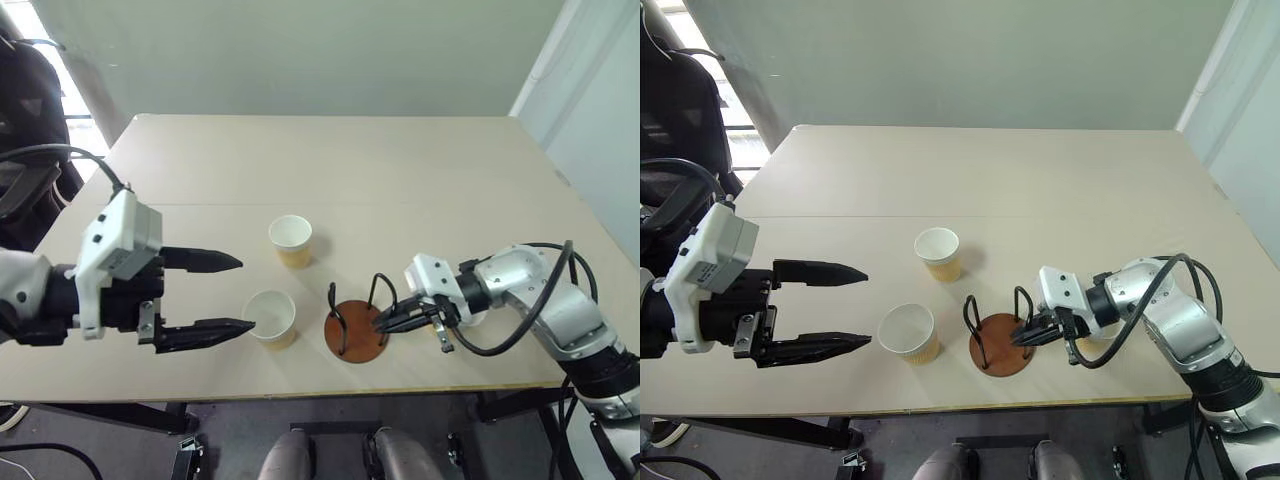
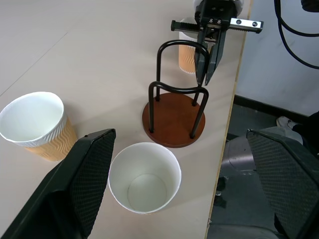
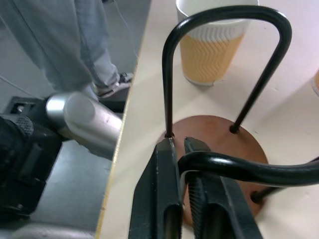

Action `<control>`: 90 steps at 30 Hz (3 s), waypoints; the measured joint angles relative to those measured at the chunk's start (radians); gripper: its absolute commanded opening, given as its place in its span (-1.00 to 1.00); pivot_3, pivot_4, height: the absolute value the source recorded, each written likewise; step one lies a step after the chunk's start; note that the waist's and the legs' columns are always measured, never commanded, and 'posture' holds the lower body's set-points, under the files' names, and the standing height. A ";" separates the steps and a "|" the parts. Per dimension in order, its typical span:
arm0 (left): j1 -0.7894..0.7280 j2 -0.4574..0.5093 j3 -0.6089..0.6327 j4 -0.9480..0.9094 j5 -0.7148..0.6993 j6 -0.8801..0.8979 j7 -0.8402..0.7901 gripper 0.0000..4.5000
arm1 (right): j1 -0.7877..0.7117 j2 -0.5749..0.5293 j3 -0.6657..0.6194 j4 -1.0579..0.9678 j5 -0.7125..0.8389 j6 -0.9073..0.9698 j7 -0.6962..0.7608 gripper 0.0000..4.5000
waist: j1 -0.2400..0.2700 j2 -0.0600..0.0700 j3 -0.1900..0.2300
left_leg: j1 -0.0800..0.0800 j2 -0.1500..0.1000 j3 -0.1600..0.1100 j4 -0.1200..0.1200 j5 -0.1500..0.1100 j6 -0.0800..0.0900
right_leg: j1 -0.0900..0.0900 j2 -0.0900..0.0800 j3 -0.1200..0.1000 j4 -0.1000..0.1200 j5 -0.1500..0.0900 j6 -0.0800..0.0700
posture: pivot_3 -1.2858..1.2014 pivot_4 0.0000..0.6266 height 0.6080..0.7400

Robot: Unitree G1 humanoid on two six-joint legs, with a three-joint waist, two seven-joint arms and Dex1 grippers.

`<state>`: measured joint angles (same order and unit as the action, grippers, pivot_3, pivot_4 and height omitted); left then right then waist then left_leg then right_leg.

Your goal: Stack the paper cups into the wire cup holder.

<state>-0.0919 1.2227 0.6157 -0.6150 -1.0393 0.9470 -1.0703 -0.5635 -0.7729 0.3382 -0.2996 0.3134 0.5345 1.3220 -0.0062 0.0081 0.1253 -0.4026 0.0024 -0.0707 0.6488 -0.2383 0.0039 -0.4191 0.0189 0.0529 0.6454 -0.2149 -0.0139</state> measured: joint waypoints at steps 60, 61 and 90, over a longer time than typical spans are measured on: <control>-0.136 -0.026 -0.164 0.000 0.046 -0.117 -0.040 1.00 | 0.169 -0.423 -0.130 -0.154 -0.064 0.046 0.008 -0.22 | 0.007 -0.004 0.001 | 0.002 -0.001 0.001 0.001 -0.006 0.002 | 0.003 0.001 0.004 0.000 -0.003 0.016 | 0.03 -0.52 1.00; -0.131 -0.026 -0.158 -0.002 0.043 -0.114 -0.040 1.00 | 0.165 -0.419 -0.122 -0.151 -0.066 0.043 0.012 -0.40 | 0.007 -0.004 0.001 | 0.002 -0.001 0.001 0.001 -0.006 0.002 | 0.003 0.001 0.004 0.000 -0.002 0.016 | 0.03 -0.52 1.00; 0.061 0.007 -0.014 0.019 0.123 -0.088 -0.092 1.00 | -0.307 -0.344 -0.234 0.077 0.127 -0.033 0.250 -0.98 | 0.003 -0.004 0.002 | 0.002 0.000 0.001 0.001 -0.006 0.002 | 0.002 0.002 0.004 0.000 -0.006 0.004 | 0.03 -0.52 1.00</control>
<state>-0.0314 1.2296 0.6015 -0.5961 -0.9162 0.8587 -1.1627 -0.8700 -1.1166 0.1040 -0.2226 0.4401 0.5015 1.5717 -0.0028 0.0044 0.1269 -0.4006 0.0024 -0.0695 0.6502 -0.2442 0.0058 -0.4172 0.0206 0.0567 0.6459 -0.2207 -0.0098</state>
